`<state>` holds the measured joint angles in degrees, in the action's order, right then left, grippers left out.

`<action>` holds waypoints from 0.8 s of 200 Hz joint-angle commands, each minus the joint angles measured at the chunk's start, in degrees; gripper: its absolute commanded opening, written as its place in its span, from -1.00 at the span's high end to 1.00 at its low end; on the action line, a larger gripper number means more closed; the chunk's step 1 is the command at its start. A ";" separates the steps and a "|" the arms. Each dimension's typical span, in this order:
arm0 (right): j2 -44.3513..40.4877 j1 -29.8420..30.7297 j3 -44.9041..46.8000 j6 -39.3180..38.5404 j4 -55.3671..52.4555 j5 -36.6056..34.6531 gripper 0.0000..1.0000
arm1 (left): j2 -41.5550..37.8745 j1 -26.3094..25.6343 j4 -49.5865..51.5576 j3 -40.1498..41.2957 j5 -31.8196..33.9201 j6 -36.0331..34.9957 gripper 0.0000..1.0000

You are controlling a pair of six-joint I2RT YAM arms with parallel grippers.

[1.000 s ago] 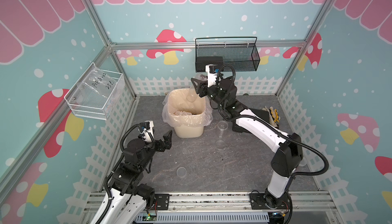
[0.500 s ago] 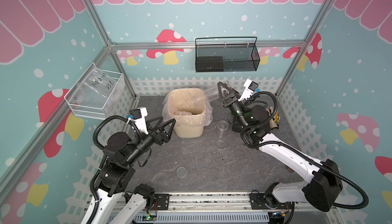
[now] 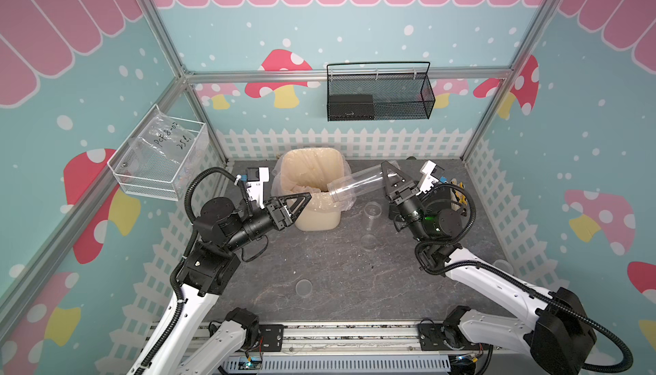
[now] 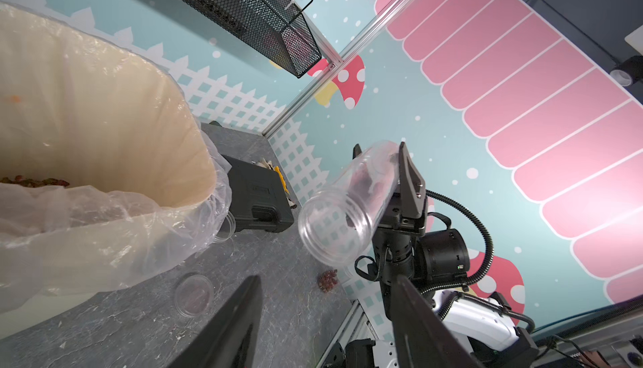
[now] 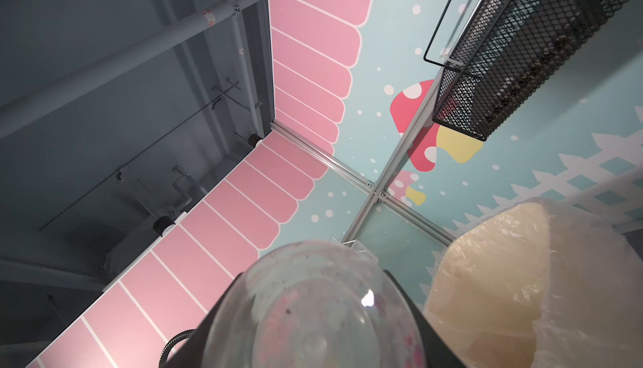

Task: Empty the moldy dried flower tea in the jars
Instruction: Pour the moldy dried flower tea into the trash bin, then place the jar at the center of the board.

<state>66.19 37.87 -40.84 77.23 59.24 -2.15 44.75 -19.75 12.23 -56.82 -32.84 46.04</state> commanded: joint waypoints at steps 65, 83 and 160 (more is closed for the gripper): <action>-3.53 1.29 7.67 12.77 9.12 -4.68 1.00 | 1.60 -7.94 -7.79 2.41 1.98 4.49 -0.05; -3.05 1.41 7.92 13.76 10.00 -4.70 1.00 | 2.13 -7.91 -7.20 2.59 3.12 4.85 -0.01; 1.26 2.56 7.14 17.24 14.77 -3.64 1.00 | 5.56 -10.22 -9.06 3.18 1.54 5.24 0.13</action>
<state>66.70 39.59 -33.45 91.81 69.43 -6.20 50.02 -29.30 4.97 -54.65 -31.14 50.78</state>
